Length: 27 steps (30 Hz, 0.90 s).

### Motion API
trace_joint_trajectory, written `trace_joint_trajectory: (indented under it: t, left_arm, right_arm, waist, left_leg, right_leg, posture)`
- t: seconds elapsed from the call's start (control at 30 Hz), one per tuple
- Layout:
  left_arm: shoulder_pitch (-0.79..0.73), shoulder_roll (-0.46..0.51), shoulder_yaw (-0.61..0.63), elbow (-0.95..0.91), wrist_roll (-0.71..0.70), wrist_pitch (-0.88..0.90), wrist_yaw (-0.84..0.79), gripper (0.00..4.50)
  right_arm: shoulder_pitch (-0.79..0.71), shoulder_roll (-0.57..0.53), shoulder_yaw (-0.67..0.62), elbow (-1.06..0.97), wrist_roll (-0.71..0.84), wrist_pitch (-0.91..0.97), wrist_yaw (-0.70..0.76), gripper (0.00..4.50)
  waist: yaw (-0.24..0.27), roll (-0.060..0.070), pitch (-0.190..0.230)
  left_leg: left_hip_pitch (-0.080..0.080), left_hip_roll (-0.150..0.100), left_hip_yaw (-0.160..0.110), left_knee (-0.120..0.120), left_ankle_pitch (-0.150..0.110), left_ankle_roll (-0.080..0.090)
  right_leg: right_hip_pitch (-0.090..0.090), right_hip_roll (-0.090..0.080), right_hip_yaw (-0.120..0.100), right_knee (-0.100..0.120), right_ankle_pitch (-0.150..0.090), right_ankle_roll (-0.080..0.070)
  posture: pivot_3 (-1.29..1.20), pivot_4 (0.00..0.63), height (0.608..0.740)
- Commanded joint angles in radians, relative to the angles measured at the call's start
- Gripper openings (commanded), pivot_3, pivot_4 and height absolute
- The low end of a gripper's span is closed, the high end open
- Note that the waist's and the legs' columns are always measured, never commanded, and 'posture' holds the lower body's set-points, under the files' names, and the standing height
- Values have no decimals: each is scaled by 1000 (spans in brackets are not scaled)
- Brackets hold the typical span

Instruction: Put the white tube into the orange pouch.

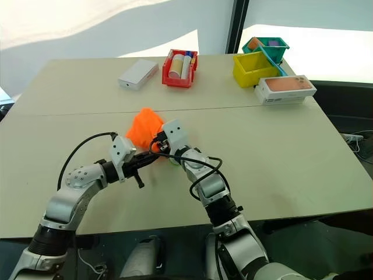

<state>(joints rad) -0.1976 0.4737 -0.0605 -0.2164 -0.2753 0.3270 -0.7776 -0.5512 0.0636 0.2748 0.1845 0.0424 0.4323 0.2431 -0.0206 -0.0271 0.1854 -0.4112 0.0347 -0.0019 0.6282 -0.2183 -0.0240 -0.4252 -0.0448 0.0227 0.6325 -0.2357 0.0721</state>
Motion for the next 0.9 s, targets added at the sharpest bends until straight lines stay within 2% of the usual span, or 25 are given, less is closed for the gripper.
trace_joint_trajectory:
  t: [0.03,0.07,0.1,0.23,0.47,0.5,0.57,0.77,0.9]
  left_arm:
    - [-1,-8,36,-37,-42,10,15,0]
    - [-9,-16,67,-23,-68,24,27,0]
    - [-14,-21,88,-14,-86,35,34,0]
    - [-43,-20,149,10,-150,85,37,0]
    - [-69,0,164,35,-189,116,16,0]
    - [-72,3,163,40,-190,116,14,0]
    - [-78,6,161,50,-191,116,11,0]
    - [-87,15,162,71,-190,117,0,0]
    - [-90,20,163,85,-188,115,-3,0]
  right_arm:
    - [11,-15,37,-76,-6,-17,56,3731]
    - [28,-36,53,-120,-3,-14,88,4277]
    - [41,-51,64,-152,-2,-10,110,4452]
    - [91,-108,46,-281,35,56,176,4452]
    - [158,-235,6,-402,89,114,286,4452]
    - [164,-251,2,-408,94,120,296,3918]
    - [169,-274,2,-412,84,123,295,3177]
    - [162,-281,39,-389,33,118,256,54]
    - [167,-256,66,-395,47,138,269,54]
  waist:
    - [0,0,0]
    - [1,0,0]
    - [1,1,0]
    - [-1,0,0]
    - [2,0,0]
    - [3,0,0]
    - [3,0,0]
    - [1,0,0]
    - [2,0,0]
  left_leg:
    - [0,0,0,0,0,0]
    - [0,0,0,0,0,0]
    - [0,0,0,0,0,0]
    - [0,0,-1,0,0,0]
    - [0,0,0,1,0,0]
    - [0,0,0,1,0,0]
    - [0,0,0,1,0,0]
    - [0,0,0,0,0,0]
    - [0,0,0,0,0,0]
  right_leg:
    - [0,0,0,0,0,0]
    - [0,0,0,0,0,0]
    - [0,0,0,0,0,0]
    - [0,1,0,0,0,0]
    - [0,0,0,1,0,0]
    - [0,0,0,1,0,0]
    - [0,0,0,1,0,0]
    - [0,0,0,1,0,0]
    - [0,0,0,1,0,0]
  posture:
    - [0,150,740]
    - [0,150,740]
    - [0,150,740]
    - [0,150,740]
    - [0,150,740]
    - [0,150,740]
    - [0,150,740]
    - [0,150,740]
    - [0,150,740]
